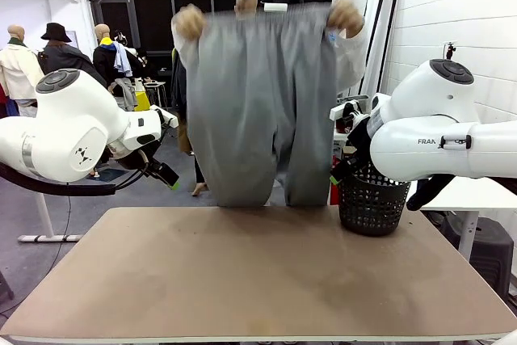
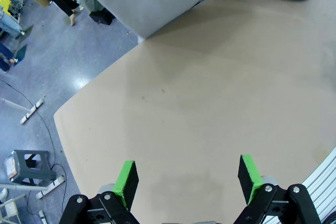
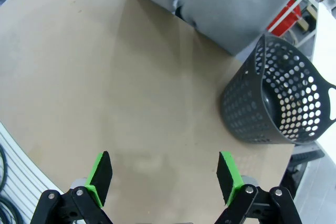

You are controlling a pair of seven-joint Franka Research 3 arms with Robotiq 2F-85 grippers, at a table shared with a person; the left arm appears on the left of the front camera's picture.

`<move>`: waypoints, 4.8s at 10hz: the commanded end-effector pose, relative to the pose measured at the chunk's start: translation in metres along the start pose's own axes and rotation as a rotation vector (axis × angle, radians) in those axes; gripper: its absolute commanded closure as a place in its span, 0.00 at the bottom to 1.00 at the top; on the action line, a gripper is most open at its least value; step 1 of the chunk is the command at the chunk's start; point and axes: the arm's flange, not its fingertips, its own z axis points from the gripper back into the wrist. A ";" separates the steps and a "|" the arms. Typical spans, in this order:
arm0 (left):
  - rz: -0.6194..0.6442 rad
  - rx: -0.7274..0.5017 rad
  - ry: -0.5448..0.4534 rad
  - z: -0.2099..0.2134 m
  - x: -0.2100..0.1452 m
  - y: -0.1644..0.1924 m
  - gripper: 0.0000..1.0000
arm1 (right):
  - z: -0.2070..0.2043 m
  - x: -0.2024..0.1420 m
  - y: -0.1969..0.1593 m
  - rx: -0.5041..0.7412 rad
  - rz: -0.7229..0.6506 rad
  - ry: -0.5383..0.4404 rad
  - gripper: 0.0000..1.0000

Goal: Fold the training pants.
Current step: Grab both ends of the Training pants handed by a person.

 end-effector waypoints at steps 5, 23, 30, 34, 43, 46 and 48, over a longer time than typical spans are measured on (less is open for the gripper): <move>0.001 0.001 -0.010 0.001 0.001 0.001 0.00 | -0.001 0.001 0.001 0.004 0.002 -0.007 0.00; 0.001 0.001 -0.010 0.001 0.001 0.001 0.00 | -0.001 0.001 0.001 0.004 0.002 -0.007 0.00; 0.001 0.001 -0.010 0.001 0.001 0.001 0.00 | -0.001 0.001 0.001 0.004 0.002 -0.007 0.00; 0.001 0.001 -0.010 0.001 0.001 0.001 0.00 | -0.001 0.001 0.001 0.004 0.002 -0.007 0.00; 0.001 0.001 -0.010 0.001 0.001 0.001 0.00 | -0.001 0.001 0.001 0.004 0.002 -0.007 0.00; 0.001 0.001 -0.010 0.001 0.001 0.001 0.00 | -0.001 0.001 0.001 0.004 0.002 -0.007 0.00; 0.001 0.001 -0.010 0.001 0.001 0.001 0.00 | -0.001 0.001 0.001 0.004 0.002 -0.007 0.00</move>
